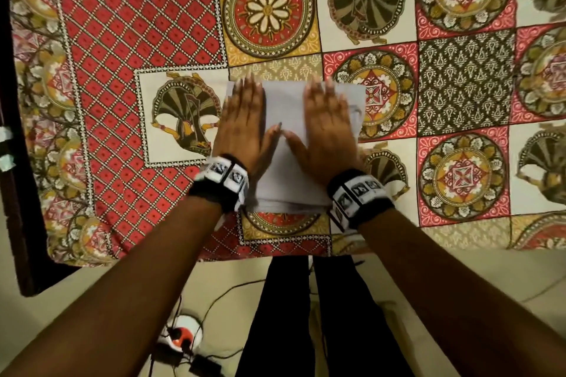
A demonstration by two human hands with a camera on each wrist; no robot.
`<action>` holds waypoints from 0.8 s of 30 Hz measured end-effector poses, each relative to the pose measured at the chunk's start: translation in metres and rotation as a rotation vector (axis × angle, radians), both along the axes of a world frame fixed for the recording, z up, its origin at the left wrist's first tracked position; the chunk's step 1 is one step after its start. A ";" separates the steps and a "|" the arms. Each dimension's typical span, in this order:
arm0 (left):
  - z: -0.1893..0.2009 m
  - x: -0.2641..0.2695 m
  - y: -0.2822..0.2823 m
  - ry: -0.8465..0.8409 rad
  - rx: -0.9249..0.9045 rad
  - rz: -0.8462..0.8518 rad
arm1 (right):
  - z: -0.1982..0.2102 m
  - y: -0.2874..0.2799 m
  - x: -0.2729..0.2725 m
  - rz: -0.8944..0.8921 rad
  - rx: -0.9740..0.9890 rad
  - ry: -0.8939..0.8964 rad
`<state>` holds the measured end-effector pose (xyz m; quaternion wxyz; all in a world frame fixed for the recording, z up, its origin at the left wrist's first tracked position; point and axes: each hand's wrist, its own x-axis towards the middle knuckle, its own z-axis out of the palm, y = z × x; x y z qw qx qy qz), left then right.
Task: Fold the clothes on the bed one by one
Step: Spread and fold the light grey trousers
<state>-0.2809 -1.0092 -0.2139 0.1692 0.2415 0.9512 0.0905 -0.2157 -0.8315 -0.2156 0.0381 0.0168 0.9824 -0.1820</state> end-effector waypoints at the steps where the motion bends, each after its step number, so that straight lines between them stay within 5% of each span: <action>1: -0.004 -0.009 0.004 -0.008 -0.026 0.013 | -0.005 -0.004 -0.008 0.065 0.009 -0.036; 5: -0.023 -0.027 0.001 -0.112 -0.106 0.007 | -0.028 0.011 -0.010 0.111 0.056 -0.173; 10: -0.016 -0.030 -0.004 -0.164 0.010 0.035 | -0.029 0.044 0.012 -0.157 0.009 -0.195; 12: -0.010 -0.027 -0.009 -0.186 0.109 0.163 | -0.030 0.056 0.021 -0.256 -0.052 -0.245; 16: 0.004 -0.009 -0.032 -0.163 0.390 0.705 | -0.013 0.068 0.028 -0.411 -0.294 -0.222; 20: 0.007 0.008 -0.051 -0.565 0.410 0.969 | 0.009 0.068 0.028 -0.708 -0.728 -0.321; 24: 0.014 0.012 -0.045 -0.832 0.575 1.091 | 0.019 0.061 0.015 -0.807 -1.035 -0.435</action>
